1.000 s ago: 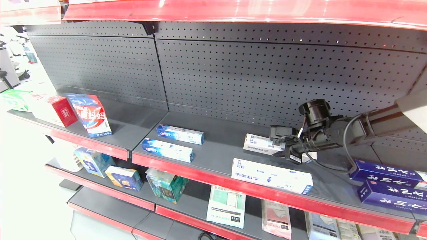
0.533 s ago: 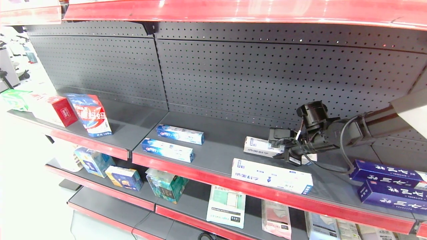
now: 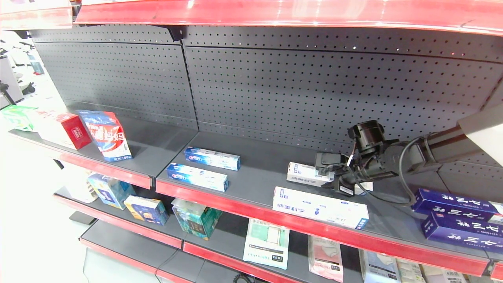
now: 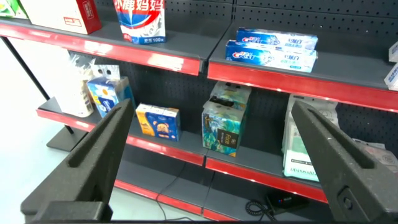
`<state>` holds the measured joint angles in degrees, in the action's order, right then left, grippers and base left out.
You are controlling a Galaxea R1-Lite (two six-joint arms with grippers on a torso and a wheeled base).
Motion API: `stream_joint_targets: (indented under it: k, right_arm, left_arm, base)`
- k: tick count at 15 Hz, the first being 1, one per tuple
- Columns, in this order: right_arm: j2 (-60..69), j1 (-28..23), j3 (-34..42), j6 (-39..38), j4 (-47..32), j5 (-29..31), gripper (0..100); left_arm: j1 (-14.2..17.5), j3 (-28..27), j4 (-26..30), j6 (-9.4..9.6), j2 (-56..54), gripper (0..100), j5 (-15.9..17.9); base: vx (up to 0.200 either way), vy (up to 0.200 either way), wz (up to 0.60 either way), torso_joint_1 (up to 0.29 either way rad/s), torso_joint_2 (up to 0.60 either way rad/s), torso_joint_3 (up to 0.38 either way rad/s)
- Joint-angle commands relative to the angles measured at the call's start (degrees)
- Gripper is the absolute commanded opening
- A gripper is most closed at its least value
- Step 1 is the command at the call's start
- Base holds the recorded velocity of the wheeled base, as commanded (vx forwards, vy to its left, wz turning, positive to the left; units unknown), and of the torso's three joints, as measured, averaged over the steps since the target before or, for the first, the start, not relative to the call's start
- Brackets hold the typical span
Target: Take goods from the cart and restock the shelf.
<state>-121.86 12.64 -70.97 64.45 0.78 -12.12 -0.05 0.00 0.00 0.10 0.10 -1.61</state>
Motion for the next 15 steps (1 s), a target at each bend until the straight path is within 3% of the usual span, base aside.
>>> stream_joint_targets:
  k: [1, 8, 15]
  right_arm:
    - [0.04, 0.10, 0.22, -0.03, 0.01, 0.16, 100]
    - [0.30, -0.34, -0.31, -0.73, 0.45, 0.16, 100]
    - [5.05, -3.85, 0.40, -6.53, 0.19, 0.43, 100]
  left_arm:
    - [-0.04, 0.00, 0.00, -0.01, -0.01, 100, 0.03]
    - [0.05, 0.00, 0.00, -0.01, -0.01, 100, -0.06]
    - [-0.04, 0.00, 0.00, -0.01, -0.01, 100, -0.06]
  base:
    - [0.000, 0.000, 0.00, 0.000, 0.00, 0.000]
    - [0.000, 0.000, 0.00, 0.000, 0.00, 0.000]
    - [0.000, 0.000, 0.00, 0.000, 0.00, 0.000]
